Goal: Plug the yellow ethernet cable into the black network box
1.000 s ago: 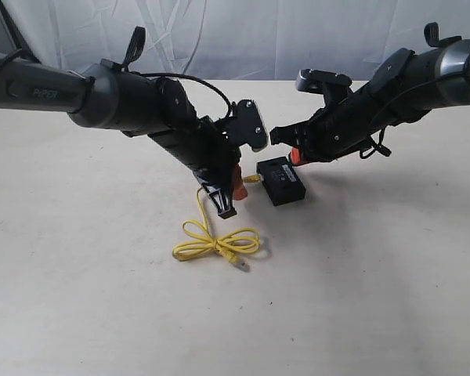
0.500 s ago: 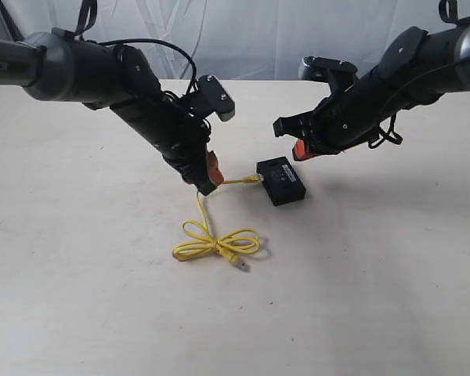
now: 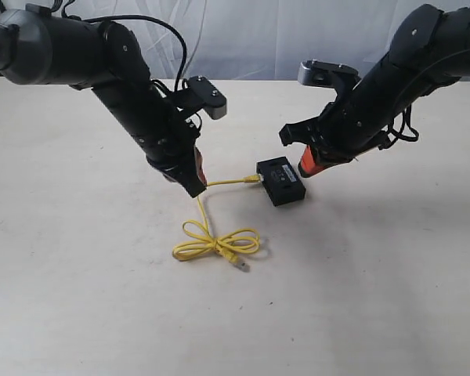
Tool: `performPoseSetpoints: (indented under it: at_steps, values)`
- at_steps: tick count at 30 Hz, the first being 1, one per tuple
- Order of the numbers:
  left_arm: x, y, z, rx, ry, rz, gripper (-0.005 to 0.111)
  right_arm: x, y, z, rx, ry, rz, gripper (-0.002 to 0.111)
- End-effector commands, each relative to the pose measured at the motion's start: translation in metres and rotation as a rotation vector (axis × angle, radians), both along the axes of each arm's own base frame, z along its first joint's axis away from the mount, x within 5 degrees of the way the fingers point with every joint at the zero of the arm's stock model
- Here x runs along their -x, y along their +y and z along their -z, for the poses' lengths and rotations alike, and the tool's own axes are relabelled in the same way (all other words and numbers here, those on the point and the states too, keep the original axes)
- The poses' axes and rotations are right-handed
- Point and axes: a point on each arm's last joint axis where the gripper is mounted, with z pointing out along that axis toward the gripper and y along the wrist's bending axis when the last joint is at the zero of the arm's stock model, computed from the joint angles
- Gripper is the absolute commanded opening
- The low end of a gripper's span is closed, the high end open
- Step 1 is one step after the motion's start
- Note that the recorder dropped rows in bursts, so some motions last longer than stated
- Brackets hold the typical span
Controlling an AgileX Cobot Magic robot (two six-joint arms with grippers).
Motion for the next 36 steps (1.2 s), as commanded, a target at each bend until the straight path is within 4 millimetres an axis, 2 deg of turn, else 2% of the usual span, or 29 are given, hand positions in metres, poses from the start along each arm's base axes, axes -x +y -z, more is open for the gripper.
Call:
performPoseSetpoints:
  at_steps: [1, 7, 12, 18, 22, 28, 36]
  values:
    - [0.005, 0.007, -0.006, -0.025, 0.063, -0.04, 0.0, 0.007, -0.001, -0.012, -0.002, 0.025, -0.021, -0.001]
    - [0.008, 0.02, -0.008, -0.047, 0.204, -0.18, 0.0, 0.019, -0.005, -0.022, 0.011, 0.027, -0.042, -0.001]
    - [0.007, 0.038, -0.008, -0.07, 0.309, -0.274, 0.0, 0.032, -0.01, -0.022, 0.034, 0.044, -0.035, -0.001]
    - [0.002, 0.059, -0.011, -0.076, 0.384, -0.41, 0.0, 0.046, -0.023, -0.019, 0.142, 0.051, -0.014, -0.001]
    - [0.003, 0.066, -0.021, -0.079, 0.366, -0.433, 0.0, 0.053, -0.033, -0.018, 0.219, 0.049, 0.024, -0.001]
    - [0.008, 0.075, -0.049, -0.098, 0.251, -0.503, 0.0, 0.063, -0.04, -0.022, 0.261, 0.023, 0.064, -0.001]
    - [0.031, 0.094, -0.074, -0.135, 0.105, -0.555, 0.0, 0.075, -0.044, -0.039, 0.244, -0.026, 0.098, -0.001]
